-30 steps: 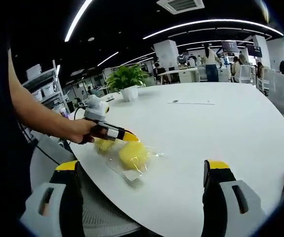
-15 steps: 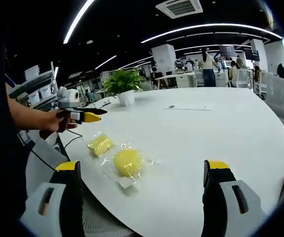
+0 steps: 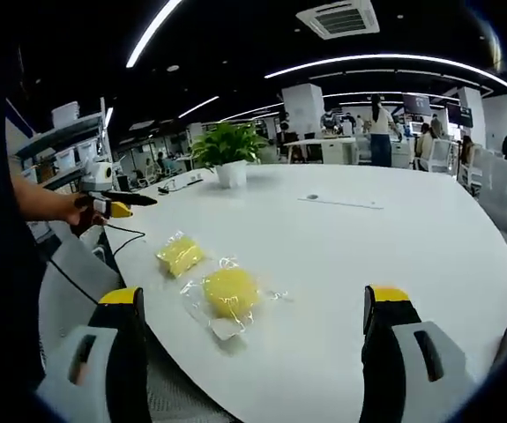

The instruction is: Compare the silicone blocks by pressing each to a similar depth, holding the contact briefly, and releasing to observe deformation and rebound differences across the visible hardness samples.

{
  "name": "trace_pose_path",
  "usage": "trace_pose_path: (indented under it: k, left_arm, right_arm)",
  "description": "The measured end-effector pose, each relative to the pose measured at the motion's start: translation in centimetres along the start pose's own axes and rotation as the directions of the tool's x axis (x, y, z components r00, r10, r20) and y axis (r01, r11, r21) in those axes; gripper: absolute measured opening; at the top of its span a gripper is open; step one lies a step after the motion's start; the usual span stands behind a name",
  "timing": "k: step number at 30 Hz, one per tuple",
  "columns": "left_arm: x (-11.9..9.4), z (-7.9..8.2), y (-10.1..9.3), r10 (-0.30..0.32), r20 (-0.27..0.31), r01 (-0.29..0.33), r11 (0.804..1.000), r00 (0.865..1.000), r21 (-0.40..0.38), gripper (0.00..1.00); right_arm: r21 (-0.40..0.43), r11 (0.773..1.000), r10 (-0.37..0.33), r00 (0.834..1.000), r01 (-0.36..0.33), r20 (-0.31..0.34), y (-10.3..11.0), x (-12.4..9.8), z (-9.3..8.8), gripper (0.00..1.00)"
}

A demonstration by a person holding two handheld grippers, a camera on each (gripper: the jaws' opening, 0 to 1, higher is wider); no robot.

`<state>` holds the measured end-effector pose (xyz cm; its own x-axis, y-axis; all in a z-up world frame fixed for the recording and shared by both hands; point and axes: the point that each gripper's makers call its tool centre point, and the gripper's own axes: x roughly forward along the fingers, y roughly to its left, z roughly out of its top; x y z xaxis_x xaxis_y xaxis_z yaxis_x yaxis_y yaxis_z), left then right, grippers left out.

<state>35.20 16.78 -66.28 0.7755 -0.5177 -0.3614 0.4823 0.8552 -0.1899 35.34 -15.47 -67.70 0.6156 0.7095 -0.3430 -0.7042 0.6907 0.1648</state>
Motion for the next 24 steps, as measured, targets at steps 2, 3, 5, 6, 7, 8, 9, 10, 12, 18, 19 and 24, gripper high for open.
trace_pose_path:
  k: [2,3,5,6,7,8,9,10,12,18,19,24]
  left_arm:
    - [-0.9,-0.6,0.6,0.004,-0.010,-0.004,1.000,1.000,0.019,1.00]
    - [-1.3,-0.7,0.7,0.001,-0.005,-0.001,1.000,1.000,0.027,1.00]
    - [-2.2,-0.8,1.3,0.001,0.011,-0.002,0.999,1.000,0.033,1.00]
    - [-2.7,-0.9,1.8,0.008,0.010,-0.009,0.999,1.000,0.034,1.00]
    - [-3.1,-1.1,2.1,0.019,0.007,-0.019,0.999,1.000,0.033,1.00]
    - [-3.6,-1.4,2.4,0.029,0.011,-0.029,0.999,1.000,0.035,1.00]
    - [-3.9,-1.5,2.5,0.036,0.019,-0.037,0.998,0.999,0.042,1.00]
    - [-4.2,-1.6,2.6,0.043,0.029,-0.045,0.998,0.999,0.044,1.00]
    - [-4.8,-1.8,2.8,0.048,0.035,-0.049,0.998,0.998,0.026,1.00]
    - [-6.6,-2.3,3.6,0.076,0.023,-0.077,0.997,0.997,0.019,1.00]
    - [-6.7,-2.3,3.4,0.070,0.022,-0.070,0.997,0.997,0.022,1.00]
    - [-6.2,-1.9,3.0,0.053,0.030,-0.054,0.998,0.998,0.024,1.00]
  right_arm:
    - [0.008,1.000,-0.004,1.000,0.004,0.000,0.0,-0.1,-0.4,0.96]
    - [0.013,1.000,-0.005,1.000,0.005,-0.006,0.0,-0.1,-0.7,0.96]
    - [0.013,1.000,-0.007,1.000,0.007,-0.010,0.1,-0.3,-1.1,0.96]
    - [0.007,1.000,-0.009,1.000,0.009,-0.006,0.1,-0.5,-1.3,0.96]
    - [0.000,1.000,-0.010,1.000,0.010,0.000,0.1,-0.6,-1.3,0.96]
    - [-0.017,1.000,0.001,1.000,0.000,0.013,0.3,-0.7,-1.3,0.96]
    - [-0.031,0.999,0.006,1.000,-0.006,0.015,0.6,-0.7,-1.4,0.96]
    - [-0.032,0.999,0.006,1.000,-0.005,0.004,0.6,-0.6,-1.7,0.96]
    - [-0.025,1.000,0.010,1.000,-0.011,-0.019,0.8,-0.5,-2.3,0.96]
    - [-0.032,0.999,0.018,1.000,-0.018,-0.012,1.1,-0.4,-2.3,0.96]
    - [-0.034,0.999,0.019,1.000,-0.019,-0.009,1.2,-0.3,-2.3,0.96]
    - [-0.042,0.999,0.033,0.999,-0.033,-0.003,1.6,0.0,-2.2,0.96]
